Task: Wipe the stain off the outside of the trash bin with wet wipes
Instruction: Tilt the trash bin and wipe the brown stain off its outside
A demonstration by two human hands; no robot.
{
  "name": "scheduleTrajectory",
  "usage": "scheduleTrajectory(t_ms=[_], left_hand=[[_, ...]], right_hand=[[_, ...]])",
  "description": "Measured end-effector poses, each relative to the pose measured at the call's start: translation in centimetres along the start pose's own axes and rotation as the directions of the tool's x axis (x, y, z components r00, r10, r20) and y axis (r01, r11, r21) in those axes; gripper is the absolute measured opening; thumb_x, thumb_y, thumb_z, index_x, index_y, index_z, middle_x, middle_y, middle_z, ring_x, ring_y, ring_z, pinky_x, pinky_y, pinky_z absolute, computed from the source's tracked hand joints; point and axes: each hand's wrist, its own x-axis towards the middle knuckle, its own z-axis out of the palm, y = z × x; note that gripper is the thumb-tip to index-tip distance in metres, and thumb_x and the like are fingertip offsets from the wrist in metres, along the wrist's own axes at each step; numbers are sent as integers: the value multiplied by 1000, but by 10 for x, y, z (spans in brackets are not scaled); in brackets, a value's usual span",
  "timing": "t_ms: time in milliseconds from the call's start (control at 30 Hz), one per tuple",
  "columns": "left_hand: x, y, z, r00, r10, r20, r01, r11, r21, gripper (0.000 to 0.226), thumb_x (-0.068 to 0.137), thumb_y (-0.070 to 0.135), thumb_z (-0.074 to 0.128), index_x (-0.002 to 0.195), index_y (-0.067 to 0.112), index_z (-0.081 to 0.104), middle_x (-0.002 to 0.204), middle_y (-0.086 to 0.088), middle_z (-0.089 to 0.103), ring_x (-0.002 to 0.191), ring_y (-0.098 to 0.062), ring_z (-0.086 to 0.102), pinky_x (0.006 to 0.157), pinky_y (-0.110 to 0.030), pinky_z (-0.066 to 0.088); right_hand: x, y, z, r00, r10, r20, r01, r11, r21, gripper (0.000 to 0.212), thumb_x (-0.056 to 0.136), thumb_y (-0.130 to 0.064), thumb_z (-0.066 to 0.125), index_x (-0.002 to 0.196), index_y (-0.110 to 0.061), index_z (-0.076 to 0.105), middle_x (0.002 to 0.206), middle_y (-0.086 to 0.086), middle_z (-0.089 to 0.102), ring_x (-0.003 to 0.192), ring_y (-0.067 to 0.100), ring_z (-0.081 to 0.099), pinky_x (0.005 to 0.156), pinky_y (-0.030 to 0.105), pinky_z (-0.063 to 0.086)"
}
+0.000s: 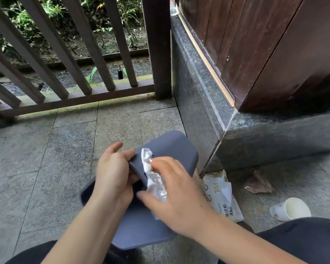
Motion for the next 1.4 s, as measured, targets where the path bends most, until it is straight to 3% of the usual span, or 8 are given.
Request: scheduleTrajectory(t_ms=[100, 267, 433, 600, 800, 1033, 1233, 1400], left_hand=[[5, -13, 5, 1000, -18, -5, 18, 1000, 19, 54, 96, -3, 54, 146, 18, 48, 80, -5, 61, 52, -12, 60, 44, -22, 49], [18, -23, 12, 998, -58, 37, 57, 998, 10, 64, 95, 1, 57, 153, 22, 37, 64, -1, 54, 45, -12, 52, 43, -23, 45], [38, -32, 6, 934, -350, 69, 357, 919, -167, 60, 98, 6, 57, 152, 3, 33, 136, -28, 54, 106, -49, 68, 56, -55, 63], [49, -39, -7, 920, -390, -40, 380, 911, -159, 58, 101, 7, 52, 155, 7, 33, 144, -33, 49, 114, -51, 62, 69, -71, 56], [64, -31, -11, 960, -235, -153, 209, 964, -166, 81, 89, -18, 39, 160, 19, 25, 131, -27, 49, 80, -40, 61, 39, -53, 57], [63, -22, -2, 986, -99, -134, 83, 989, -123, 94, 86, -22, 24, 159, 38, 33, 124, -6, 43, 73, -28, 52, 55, -40, 56], [42, -15, 0, 922, 382, -55, -363, 907, 212, 82, 88, -10, 44, 149, 44, 50, 54, 18, 32, 47, -7, 25, 42, -19, 28], [18, 8, -3, 776, 631, 20, -617, 750, 239, 53, 99, 12, 54, 129, 55, 60, 100, 5, 74, 76, -1, 46, 73, -22, 42]], right_hand=[[13, 2, 5, 997, 62, -36, -65, 993, -93, 31, 78, -23, 67, 105, -18, 52, 104, -6, 45, 94, 24, 54, 74, 24, 33], [27, 15, 5, 971, 238, 11, -238, 970, -42, 33, 68, -36, 63, 90, -30, 39, 96, -12, 43, 88, 20, 54, 71, 31, 41], [29, 36, 8, 918, 391, 66, -391, 920, -23, 27, 69, -36, 66, 80, -27, 43, 89, -15, 48, 77, -1, 47, 55, 17, 31], [17, 33, 5, 898, 435, 58, -437, 899, 29, 28, 68, -32, 67, 75, -28, 40, 85, -12, 48, 69, -2, 45, 60, 10, 37], [-20, 8, -1, 915, 404, 0, -403, 913, 57, 33, 62, -32, 60, 75, -30, 29, 83, -10, 40, 75, -7, 42, 69, 10, 38], [-37, 2, -3, 938, 346, 29, -347, 927, 143, 45, 64, -37, 77, 74, -29, 34, 83, -9, 44, 74, 0, 47, 67, 10, 37], [-10, 16, -43, 881, 309, 359, -322, 946, -26, 29, 74, -37, 83, 79, -21, 59, 79, -7, 63, 72, 4, 53, 68, 24, 43], [6, 20, -63, 924, 359, 130, -381, 894, 236, 12, 83, -31, 80, 90, -24, 74, 76, -11, 74, 64, -1, 64, 58, 13, 45]])
